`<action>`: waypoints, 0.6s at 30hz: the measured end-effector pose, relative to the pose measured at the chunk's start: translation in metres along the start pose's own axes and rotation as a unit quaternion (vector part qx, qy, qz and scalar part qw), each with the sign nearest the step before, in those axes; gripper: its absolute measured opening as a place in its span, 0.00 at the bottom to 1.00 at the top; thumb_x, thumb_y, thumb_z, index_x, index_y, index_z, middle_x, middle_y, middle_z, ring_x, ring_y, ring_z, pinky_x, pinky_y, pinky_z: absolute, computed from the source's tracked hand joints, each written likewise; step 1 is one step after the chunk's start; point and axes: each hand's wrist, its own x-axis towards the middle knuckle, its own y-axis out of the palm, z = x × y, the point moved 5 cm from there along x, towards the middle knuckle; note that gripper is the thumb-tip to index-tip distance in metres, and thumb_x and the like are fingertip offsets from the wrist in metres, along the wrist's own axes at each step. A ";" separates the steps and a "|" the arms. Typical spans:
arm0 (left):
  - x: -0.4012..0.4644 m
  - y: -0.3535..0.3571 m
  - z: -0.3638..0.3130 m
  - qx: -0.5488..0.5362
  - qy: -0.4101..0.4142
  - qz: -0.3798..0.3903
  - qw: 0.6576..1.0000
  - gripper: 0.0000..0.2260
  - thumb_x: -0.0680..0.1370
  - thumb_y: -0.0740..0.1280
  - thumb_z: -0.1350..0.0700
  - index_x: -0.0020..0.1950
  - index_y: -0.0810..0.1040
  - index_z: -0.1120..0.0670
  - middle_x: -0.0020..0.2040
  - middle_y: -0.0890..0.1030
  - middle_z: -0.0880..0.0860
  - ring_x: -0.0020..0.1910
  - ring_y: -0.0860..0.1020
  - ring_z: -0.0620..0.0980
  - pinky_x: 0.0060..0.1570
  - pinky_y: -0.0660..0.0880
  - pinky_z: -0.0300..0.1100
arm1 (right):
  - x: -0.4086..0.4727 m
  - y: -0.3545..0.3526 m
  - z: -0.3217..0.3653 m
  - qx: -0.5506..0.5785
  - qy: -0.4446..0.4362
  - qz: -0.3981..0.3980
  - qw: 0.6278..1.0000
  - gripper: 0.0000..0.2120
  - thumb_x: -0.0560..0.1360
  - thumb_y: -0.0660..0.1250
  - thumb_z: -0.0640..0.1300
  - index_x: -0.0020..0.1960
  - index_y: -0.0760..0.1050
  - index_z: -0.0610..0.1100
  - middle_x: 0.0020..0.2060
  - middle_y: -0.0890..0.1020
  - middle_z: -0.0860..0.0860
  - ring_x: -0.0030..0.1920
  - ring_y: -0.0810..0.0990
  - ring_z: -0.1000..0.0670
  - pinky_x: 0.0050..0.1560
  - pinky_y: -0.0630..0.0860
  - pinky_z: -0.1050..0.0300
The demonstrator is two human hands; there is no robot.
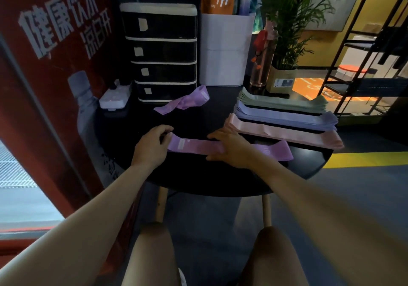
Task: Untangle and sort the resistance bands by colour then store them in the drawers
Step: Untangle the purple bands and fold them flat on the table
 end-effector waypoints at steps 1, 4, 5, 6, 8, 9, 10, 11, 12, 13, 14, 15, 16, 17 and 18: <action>0.001 0.000 0.001 0.006 -0.003 0.003 1.000 0.12 0.81 0.59 0.53 0.63 0.75 0.51 0.63 0.76 0.48 0.60 0.74 0.49 0.54 0.68 0.38 | 0.004 0.002 0.001 0.003 -0.005 0.004 1.000 0.31 0.71 0.69 0.57 0.70 0.66 0.48 0.68 0.68 0.48 0.70 0.64 0.46 0.70 0.62 0.46; 0.003 0.000 0.006 0.013 -0.009 0.010 1.000 0.12 0.81 0.58 0.52 0.63 0.75 0.50 0.62 0.77 0.48 0.59 0.74 0.48 0.53 0.67 0.38 | 0.008 0.009 0.002 0.008 -0.035 -0.009 0.999 0.27 0.73 0.68 0.55 0.69 0.68 0.46 0.65 0.72 0.47 0.66 0.69 0.45 0.67 0.66 0.49; 0.003 0.001 0.006 0.012 -0.007 0.009 1.000 0.12 0.81 0.58 0.53 0.63 0.75 0.51 0.62 0.77 0.49 0.59 0.74 0.48 0.52 0.67 0.37 | 0.008 0.011 0.001 0.009 -0.042 -0.018 0.999 0.26 0.74 0.67 0.55 0.68 0.69 0.46 0.64 0.73 0.47 0.65 0.70 0.45 0.66 0.67 0.49; 0.003 0.001 0.007 0.013 -0.005 0.007 1.000 0.12 0.81 0.59 0.53 0.63 0.75 0.51 0.62 0.77 0.49 0.59 0.74 0.48 0.53 0.67 0.37 | 0.008 0.011 0.001 0.011 -0.045 -0.026 0.999 0.26 0.74 0.67 0.55 0.68 0.69 0.46 0.63 0.73 0.47 0.64 0.71 0.46 0.65 0.68 0.49; 0.004 0.001 0.008 0.017 -0.002 0.003 1.000 0.12 0.81 0.58 0.54 0.62 0.76 0.52 0.62 0.77 0.49 0.58 0.74 0.47 0.52 0.66 0.37 | 0.009 0.012 0.001 0.018 -0.046 -0.032 0.998 0.25 0.74 0.67 0.55 0.68 0.70 0.46 0.62 0.74 0.47 0.64 0.71 0.46 0.65 0.68 0.49; 0.004 0.000 0.007 0.019 -0.002 0.004 1.000 0.12 0.81 0.58 0.53 0.62 0.76 0.52 0.62 0.76 0.49 0.57 0.73 0.46 0.52 0.66 0.37 | 0.010 0.011 0.002 0.020 -0.048 -0.032 0.998 0.25 0.74 0.67 0.55 0.68 0.70 0.46 0.62 0.74 0.47 0.64 0.71 0.46 0.65 0.68 0.50; 0.005 0.000 0.007 0.021 -0.001 0.006 1.000 0.12 0.81 0.58 0.53 0.62 0.75 0.52 0.61 0.76 0.49 0.56 0.73 0.45 0.51 0.66 0.37 | 0.010 0.011 0.003 0.022 -0.050 -0.030 0.998 0.26 0.74 0.67 0.55 0.68 0.69 0.46 0.62 0.73 0.47 0.64 0.71 0.46 0.66 0.67 0.50; 0.005 -0.001 0.006 0.024 -0.001 0.007 1.000 0.13 0.81 0.58 0.52 0.63 0.75 0.52 0.61 0.76 0.50 0.56 0.73 0.45 0.52 0.66 0.38 | 0.009 0.010 0.004 0.024 -0.050 -0.027 0.998 0.26 0.73 0.67 0.55 0.68 0.69 0.46 0.63 0.73 0.47 0.64 0.70 0.46 0.66 0.67 0.51; 0.004 -0.001 0.005 0.029 0.002 0.006 1.000 0.13 0.81 0.58 0.52 0.63 0.75 0.53 0.62 0.76 0.51 0.57 0.73 0.46 0.52 0.67 0.39 | 0.007 0.009 0.004 0.029 -0.047 -0.026 0.998 0.27 0.73 0.68 0.55 0.68 0.69 0.45 0.64 0.72 0.47 0.65 0.70 0.46 0.67 0.67 0.51; 0.003 -0.003 0.003 0.044 0.009 -0.002 0.999 0.14 0.81 0.58 0.51 0.64 0.74 0.54 0.62 0.76 0.52 0.58 0.73 0.48 0.54 0.68 0.41 | 0.004 0.007 0.003 0.035 -0.044 -0.029 0.998 0.28 0.73 0.69 0.55 0.69 0.68 0.45 0.64 0.72 0.47 0.66 0.69 0.47 0.67 0.66 0.51; 0.002 -0.007 0.000 0.071 0.025 -0.019 0.997 0.14 0.81 0.58 0.51 0.64 0.74 0.54 0.62 0.75 0.53 0.59 0.73 0.51 0.55 0.69 0.44 | -0.001 0.004 0.000 0.041 -0.039 -0.033 0.998 0.29 0.72 0.69 0.55 0.69 0.68 0.46 0.66 0.71 0.47 0.67 0.68 0.47 0.68 0.65 0.51; 0.001 -0.011 -0.006 0.107 0.047 -0.043 0.992 0.15 0.81 0.58 0.51 0.64 0.75 0.55 0.62 0.75 0.54 0.59 0.74 0.54 0.56 0.69 0.46 | -0.006 0.000 -0.004 0.042 -0.031 -0.036 0.998 0.30 0.71 0.69 0.55 0.69 0.68 0.46 0.67 0.70 0.47 0.68 0.67 0.46 0.69 0.64 0.51; -0.001 -0.015 -0.014 0.139 0.076 -0.070 0.985 0.14 0.81 0.59 0.51 0.63 0.75 0.55 0.62 0.76 0.54 0.58 0.74 0.56 0.57 0.69 0.48 | -0.012 -0.004 -0.009 0.039 -0.021 -0.036 0.998 0.31 0.71 0.69 0.56 0.70 0.67 0.47 0.69 0.69 0.47 0.69 0.66 0.46 0.69 0.63 0.52; -0.002 -0.017 -0.026 0.157 0.112 -0.088 0.977 0.14 0.80 0.60 0.51 0.62 0.76 0.56 0.61 0.77 0.55 0.58 0.74 0.56 0.56 0.69 0.49 | -0.018 -0.008 -0.015 0.032 -0.009 -0.033 0.999 0.31 0.71 0.69 0.56 0.71 0.66 0.47 0.69 0.67 0.47 0.69 0.65 0.46 0.69 0.63 0.53; -0.002 -0.016 -0.039 0.159 0.152 -0.087 0.972 0.14 0.80 0.61 0.52 0.62 0.76 0.56 0.60 0.77 0.55 0.57 0.75 0.56 0.56 0.69 0.49 | -0.024 -0.012 -0.021 0.022 0.003 -0.027 0.999 0.32 0.72 0.69 0.57 0.71 0.65 0.48 0.70 0.67 0.48 0.69 0.65 0.46 0.68 0.63 0.53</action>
